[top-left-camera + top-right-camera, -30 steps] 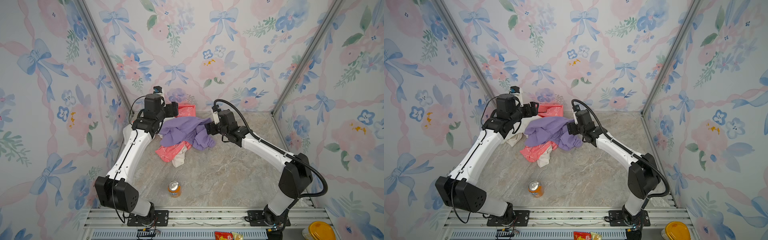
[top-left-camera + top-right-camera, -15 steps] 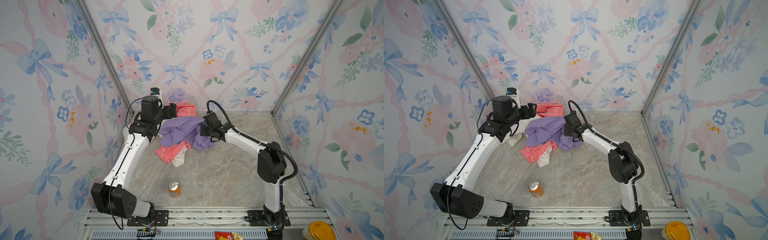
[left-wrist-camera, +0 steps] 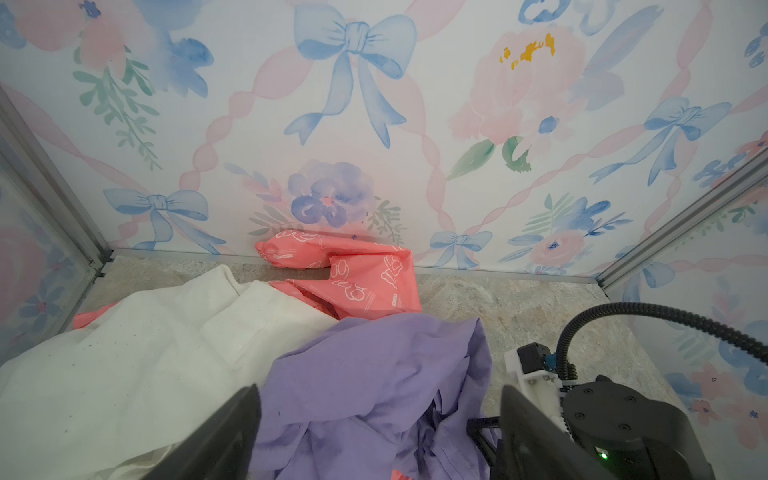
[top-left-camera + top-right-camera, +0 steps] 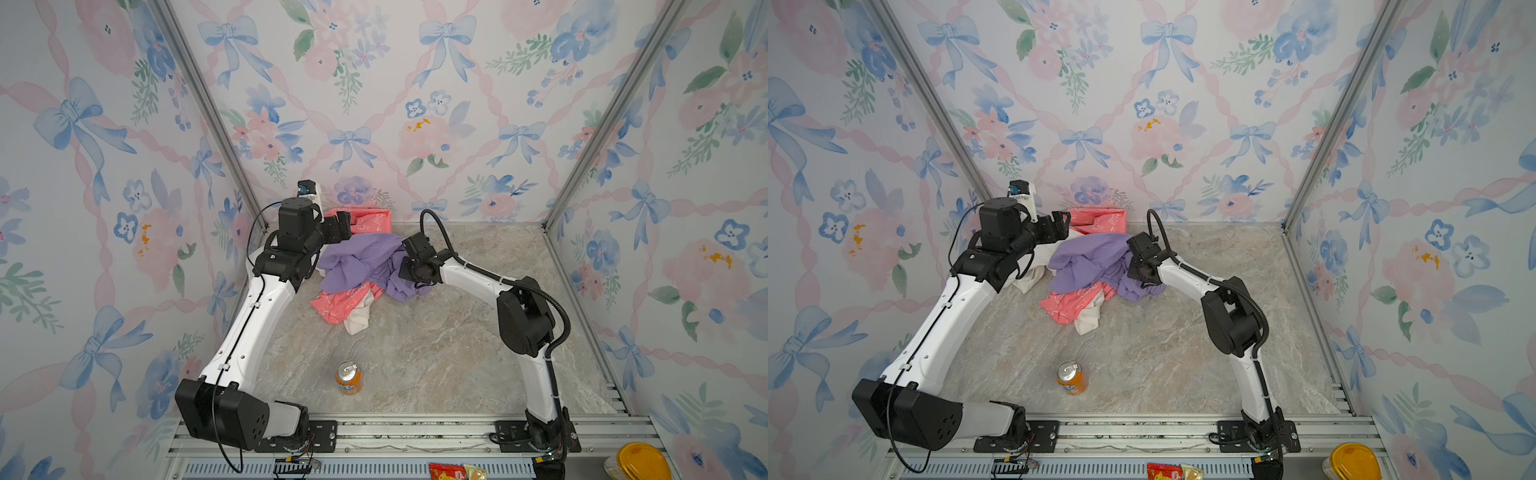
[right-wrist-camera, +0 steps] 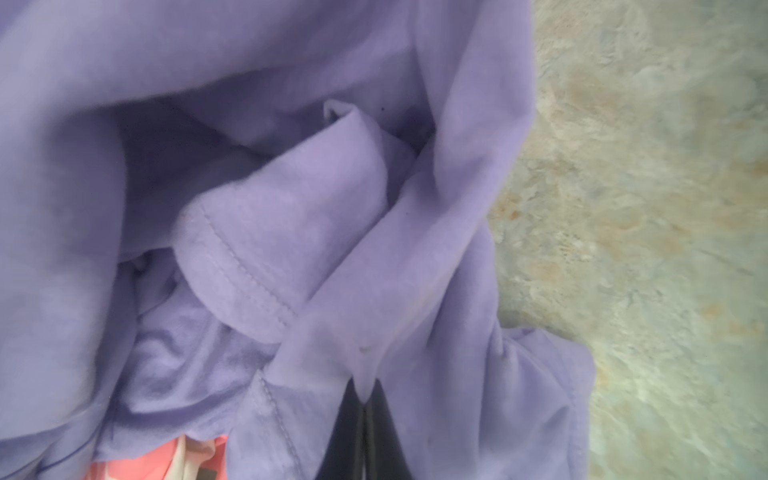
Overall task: Pick out a specific cloth from the pile
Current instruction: 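Pull the purple cloth away from the pile with the right gripper toward the far corner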
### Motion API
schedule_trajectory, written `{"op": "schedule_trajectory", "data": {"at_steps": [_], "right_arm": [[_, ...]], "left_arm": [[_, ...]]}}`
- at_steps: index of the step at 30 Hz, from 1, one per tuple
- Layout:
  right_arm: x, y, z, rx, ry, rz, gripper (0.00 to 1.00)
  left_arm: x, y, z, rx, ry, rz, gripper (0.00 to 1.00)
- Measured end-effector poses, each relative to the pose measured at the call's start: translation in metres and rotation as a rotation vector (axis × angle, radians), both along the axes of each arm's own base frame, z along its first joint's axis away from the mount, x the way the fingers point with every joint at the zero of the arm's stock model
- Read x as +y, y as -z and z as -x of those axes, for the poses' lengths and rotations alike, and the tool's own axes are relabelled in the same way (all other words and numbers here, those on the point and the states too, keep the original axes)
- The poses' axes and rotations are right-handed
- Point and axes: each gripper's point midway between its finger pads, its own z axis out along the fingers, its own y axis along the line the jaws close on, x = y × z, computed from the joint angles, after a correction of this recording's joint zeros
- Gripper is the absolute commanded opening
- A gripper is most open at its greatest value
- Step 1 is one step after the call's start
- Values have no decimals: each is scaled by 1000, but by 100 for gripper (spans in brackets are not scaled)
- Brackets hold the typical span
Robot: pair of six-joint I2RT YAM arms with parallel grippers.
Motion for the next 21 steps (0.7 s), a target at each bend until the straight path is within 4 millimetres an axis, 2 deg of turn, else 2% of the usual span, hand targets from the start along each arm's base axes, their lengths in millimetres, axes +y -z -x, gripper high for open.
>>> {"op": "schedule_trajectory", "data": {"at_steps": [3, 5, 10, 15, 21], "right_arm": [[-11, -7, -3, -14, 18, 0, 0], [-19, -20, -7, -39, 32, -5, 0], [-42, -76, -24, -158, 77, -47, 0], [-75, -131, -38, -272, 135, -90, 0], [-119, -175, -54, -377, 190, -69, 0]], "left_arm": [[4, -4, 4, -12, -10, 0, 91], [4, -5, 5, -19, -11, 1, 90], [4, -6, 3, -34, -11, 5, 90], [2, -13, 1, -61, -3, 25, 90], [-4, -21, 1, -88, 19, 59, 91]]}}
